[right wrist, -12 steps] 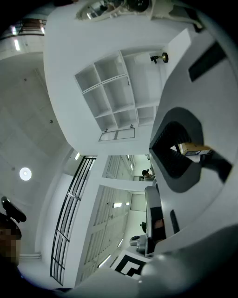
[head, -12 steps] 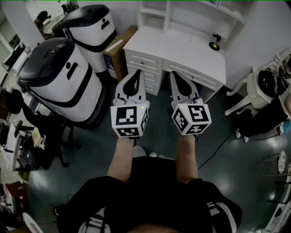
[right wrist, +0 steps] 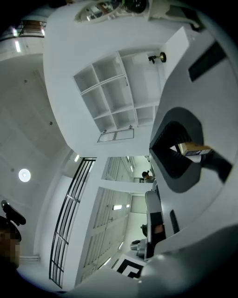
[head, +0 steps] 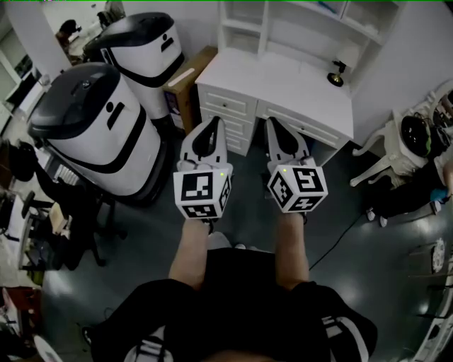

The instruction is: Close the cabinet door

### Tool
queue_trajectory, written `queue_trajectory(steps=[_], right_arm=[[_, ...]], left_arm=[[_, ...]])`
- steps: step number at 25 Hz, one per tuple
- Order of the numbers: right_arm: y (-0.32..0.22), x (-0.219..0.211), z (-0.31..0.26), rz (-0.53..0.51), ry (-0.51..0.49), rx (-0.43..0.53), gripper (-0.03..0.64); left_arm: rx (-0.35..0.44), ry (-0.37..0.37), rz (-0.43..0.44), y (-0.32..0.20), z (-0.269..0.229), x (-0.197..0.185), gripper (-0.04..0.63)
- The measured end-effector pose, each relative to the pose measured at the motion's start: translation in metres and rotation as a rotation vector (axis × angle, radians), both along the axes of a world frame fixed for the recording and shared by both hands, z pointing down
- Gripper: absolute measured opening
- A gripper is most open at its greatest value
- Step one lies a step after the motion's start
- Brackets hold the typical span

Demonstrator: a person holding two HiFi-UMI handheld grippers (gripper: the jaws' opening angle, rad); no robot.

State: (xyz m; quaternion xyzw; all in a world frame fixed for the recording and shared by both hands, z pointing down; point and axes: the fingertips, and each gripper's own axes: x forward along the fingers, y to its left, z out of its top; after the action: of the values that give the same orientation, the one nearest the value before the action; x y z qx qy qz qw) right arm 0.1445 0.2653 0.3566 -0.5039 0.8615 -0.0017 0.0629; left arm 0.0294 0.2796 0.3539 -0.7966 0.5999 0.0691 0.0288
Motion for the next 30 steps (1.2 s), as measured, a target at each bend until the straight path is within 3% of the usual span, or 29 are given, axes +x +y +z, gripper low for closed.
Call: queue_trajectory(steps=[6,12,18,25,30], right_arm=[[-0.024,-0.041,0.001,-0.004,-0.006,-0.027,0.017],[-0.049,-0.133,0.008,-0.078,-0.032,-0.058,0.017],[-0.059,-0.224,0.005,-0.175,0.060,-0.022,0.017],[-0.083,-0.238,0.014,-0.099,0.119,-0.034,0.017],[-0.088,-0.255,0.005,-0.102,0.125,-0.003,0.017]], left_arm=[[-0.015,0.021,-0.035,-0.016,-0.001,-0.052,0.012],[-0.010,0.040,-0.158,-0.025,-0.007,-0.152,0.012],[-0.002,0.108,-0.234,-0.038,0.001,-0.234,0.012],[-0.006,0.160,-0.207,-0.050,0.020,-0.257,0.012],[0.009,0.170,-0.187,-0.056,0.016,-0.265,0.012]])
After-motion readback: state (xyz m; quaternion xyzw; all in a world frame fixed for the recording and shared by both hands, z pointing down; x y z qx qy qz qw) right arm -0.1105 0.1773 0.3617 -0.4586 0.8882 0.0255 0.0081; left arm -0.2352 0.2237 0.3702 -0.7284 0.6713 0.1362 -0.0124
